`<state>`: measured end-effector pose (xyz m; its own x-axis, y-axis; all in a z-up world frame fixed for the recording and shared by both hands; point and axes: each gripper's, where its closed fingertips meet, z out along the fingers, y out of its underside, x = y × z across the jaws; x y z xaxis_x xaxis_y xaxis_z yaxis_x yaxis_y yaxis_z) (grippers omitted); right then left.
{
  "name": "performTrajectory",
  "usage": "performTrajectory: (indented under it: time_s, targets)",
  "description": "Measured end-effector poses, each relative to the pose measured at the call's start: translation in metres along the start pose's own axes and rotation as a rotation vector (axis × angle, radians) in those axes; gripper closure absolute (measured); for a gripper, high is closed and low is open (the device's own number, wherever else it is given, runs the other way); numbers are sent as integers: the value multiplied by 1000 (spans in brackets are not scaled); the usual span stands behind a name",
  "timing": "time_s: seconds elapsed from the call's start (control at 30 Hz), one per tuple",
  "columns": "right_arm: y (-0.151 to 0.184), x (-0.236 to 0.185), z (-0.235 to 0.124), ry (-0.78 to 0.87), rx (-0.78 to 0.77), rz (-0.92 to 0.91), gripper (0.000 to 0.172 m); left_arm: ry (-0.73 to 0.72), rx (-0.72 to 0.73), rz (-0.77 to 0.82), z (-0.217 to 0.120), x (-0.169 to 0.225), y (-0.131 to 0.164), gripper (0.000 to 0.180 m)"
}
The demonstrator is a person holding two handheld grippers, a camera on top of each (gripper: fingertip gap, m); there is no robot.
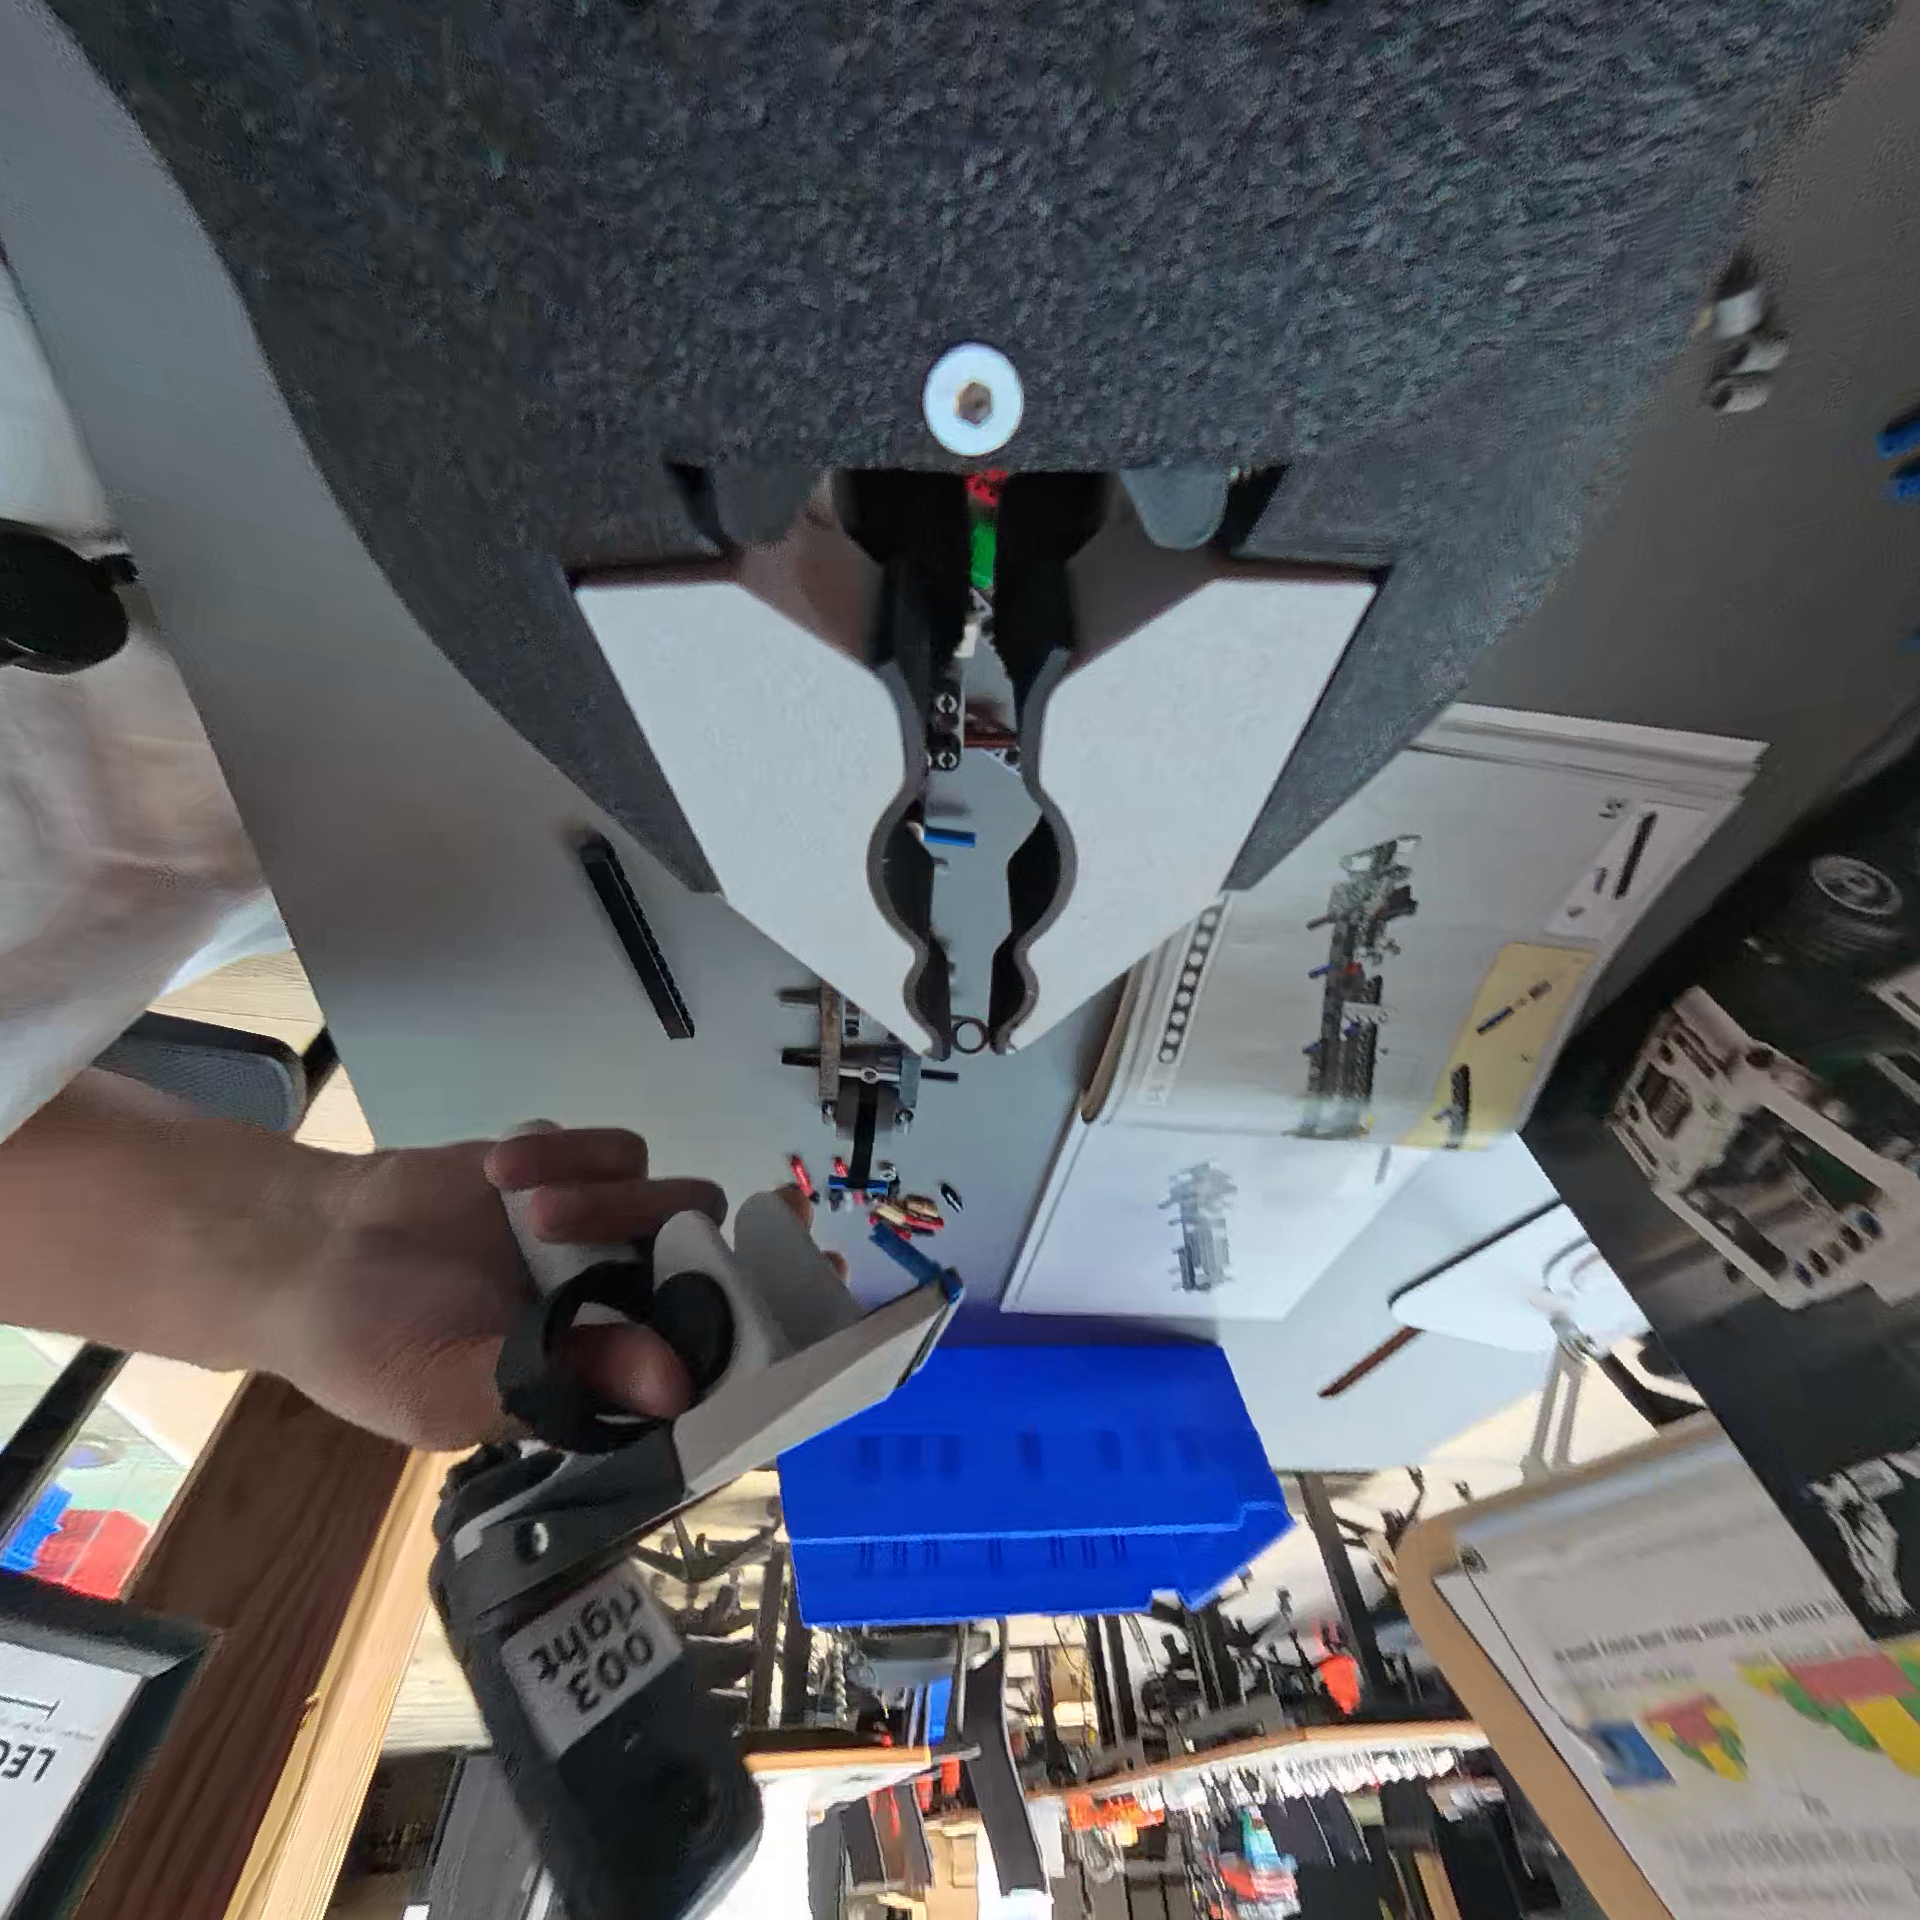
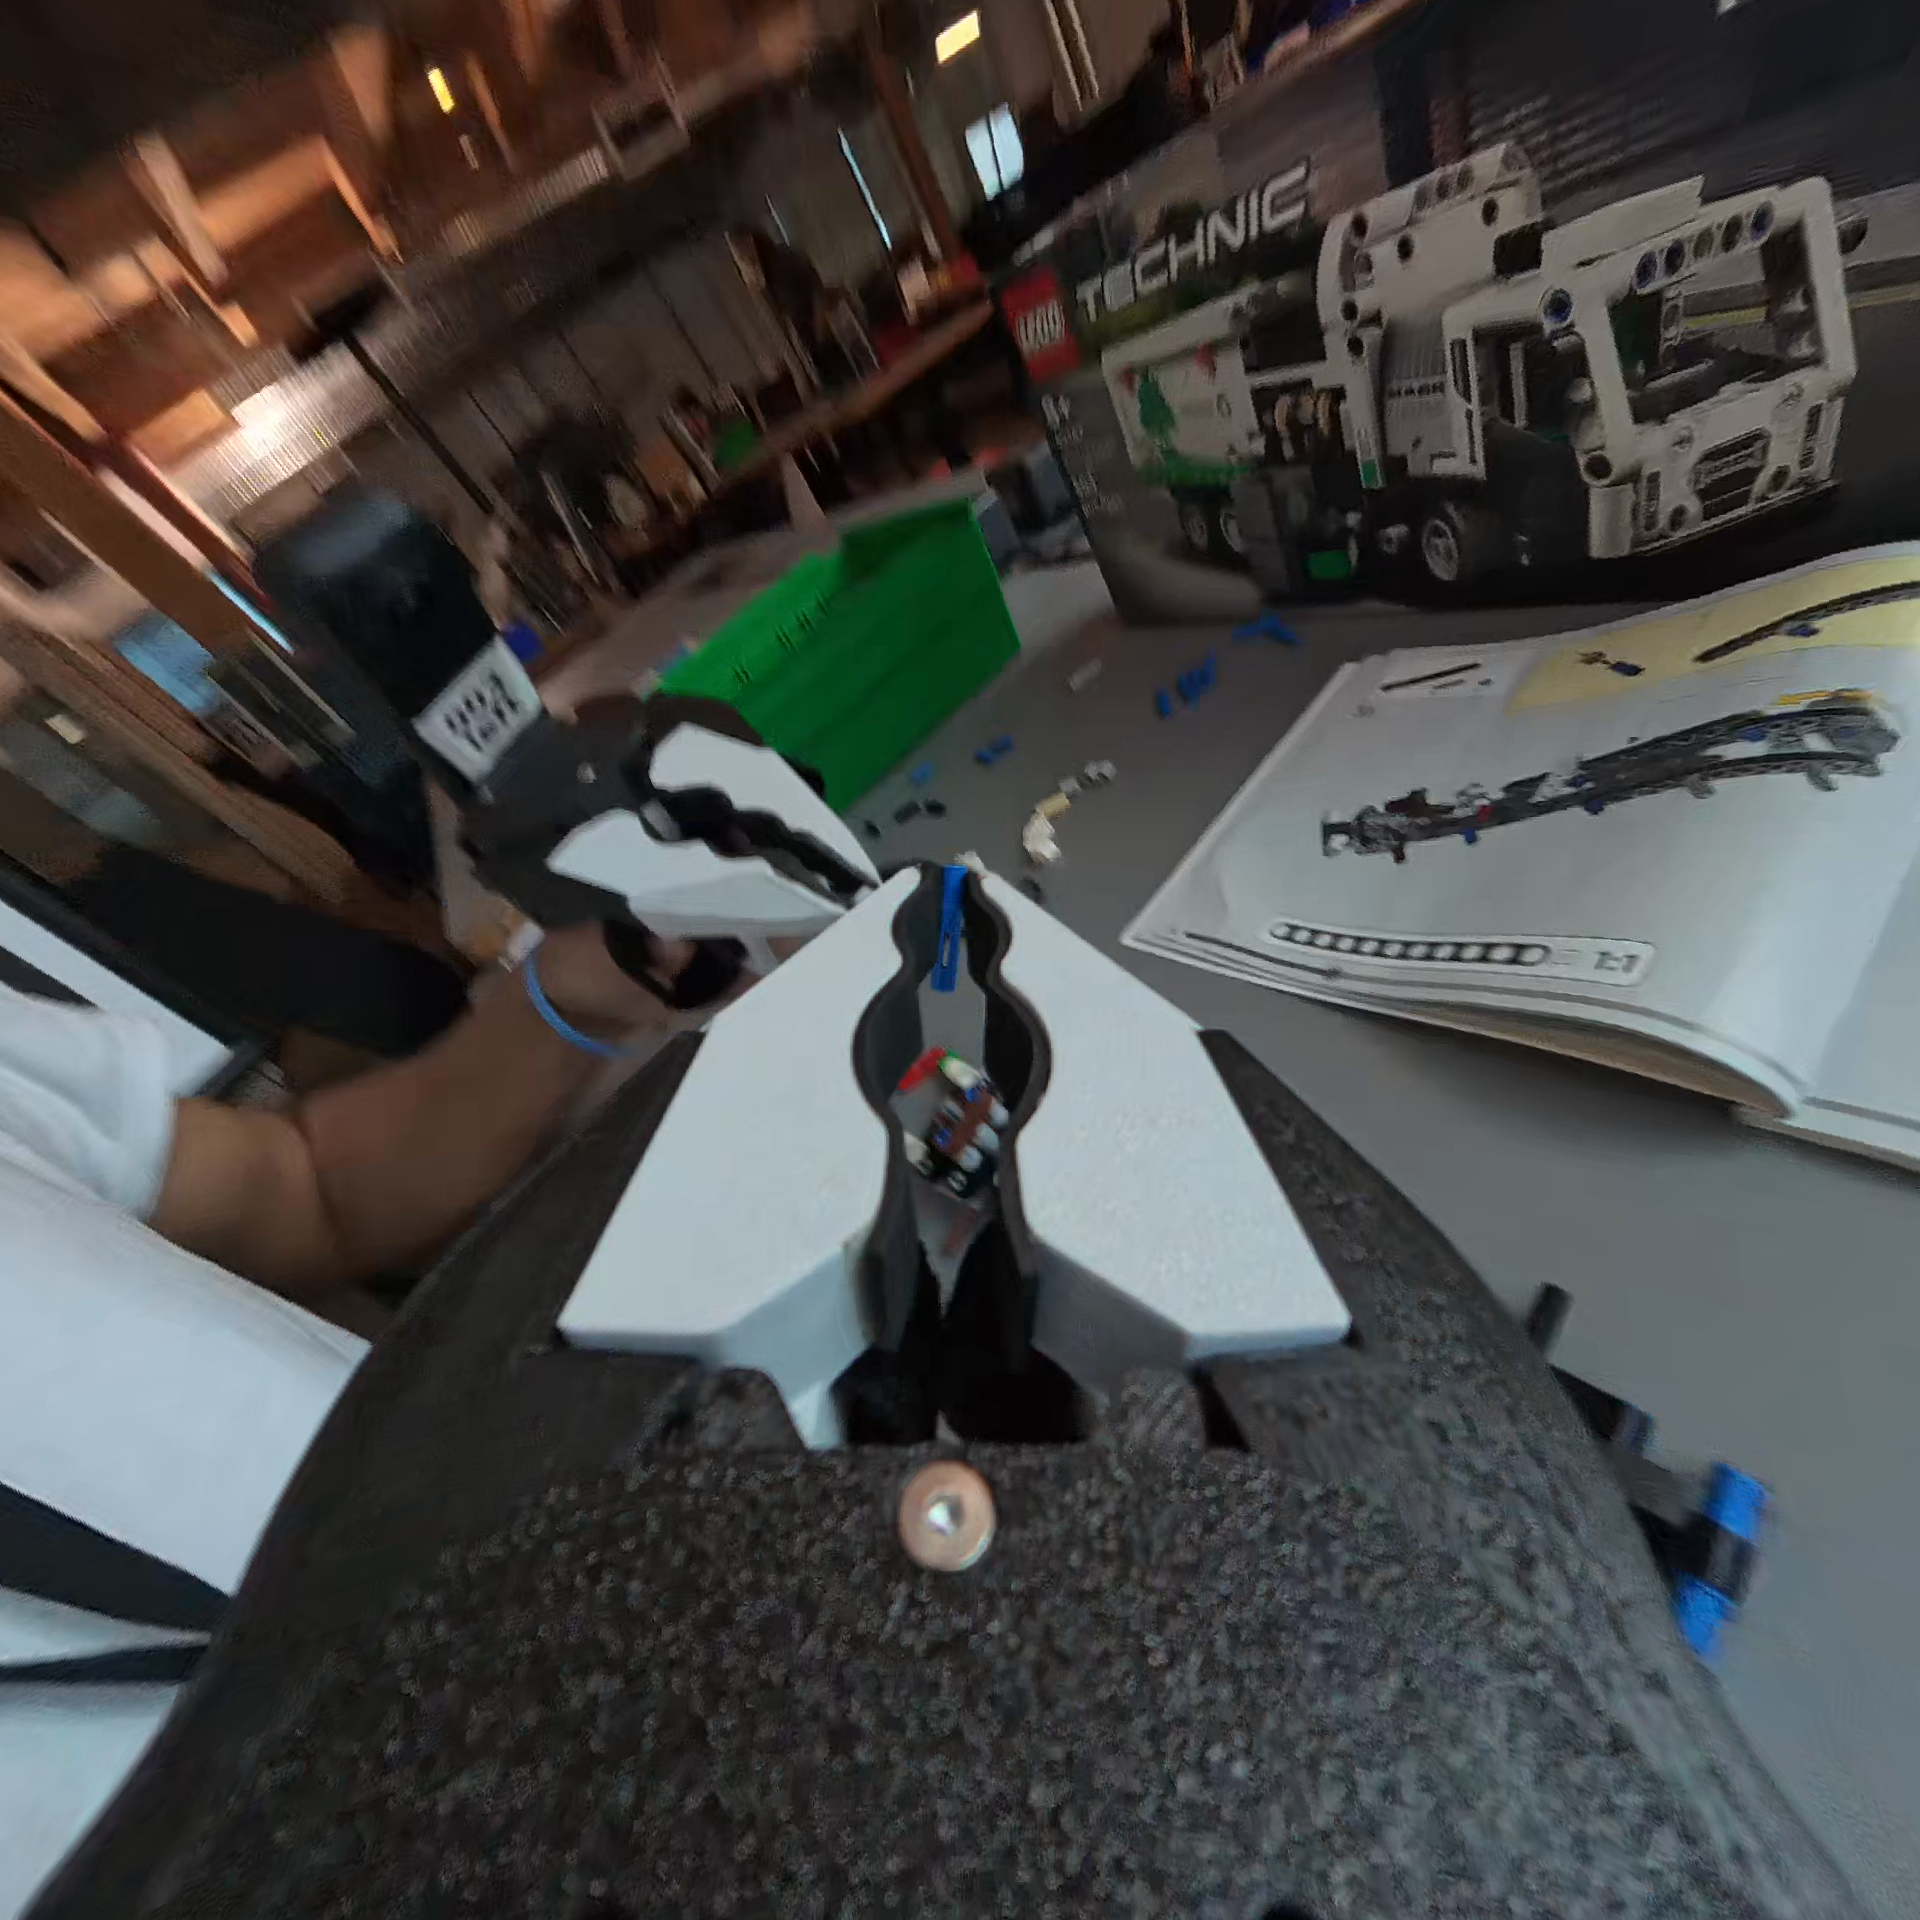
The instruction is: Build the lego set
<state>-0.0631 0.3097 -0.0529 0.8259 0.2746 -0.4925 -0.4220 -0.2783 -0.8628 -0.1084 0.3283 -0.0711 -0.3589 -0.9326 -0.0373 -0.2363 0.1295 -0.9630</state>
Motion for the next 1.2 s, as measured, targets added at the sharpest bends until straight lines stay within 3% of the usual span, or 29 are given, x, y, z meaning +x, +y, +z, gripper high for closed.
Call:
performTrajectory:
  time_s: [0.1,0.2,0.3,0.43,0.5,0.6,0.83,1.03,1.2]
  targets:
    - [-15,-5,9,-121,160,235,169,-76,56,117,-1,0,-14,175]
    - [-21,-6,18,-162,213,302,169,-134,49,217,0,-1,-19,175]
    - [-32,-16,20,-221,193,153,169,-103,51,178,0,1,-23,175]
    - [-52,-29,17,-291,168,-189,169,15,79,-11,0,0,-29,175]
    - [-60,-45,15,-408,171,-283,169,108,62,-123,4,4,-27,176]
    - [-60,-48,23,-470,173,-355,170,125,46,-139,14,4,-20,176]
    - [-28,-37,44,-451,82,-317,169,94,20,-110,20,-1,-10,175]
    - [-39,-14,50,-385,110,-128,170,45,139,-159,11,-16,-18,176]
    - [-36,-24,62,-419,115,-72,169,30,100,-102,13,-13,-15,175]
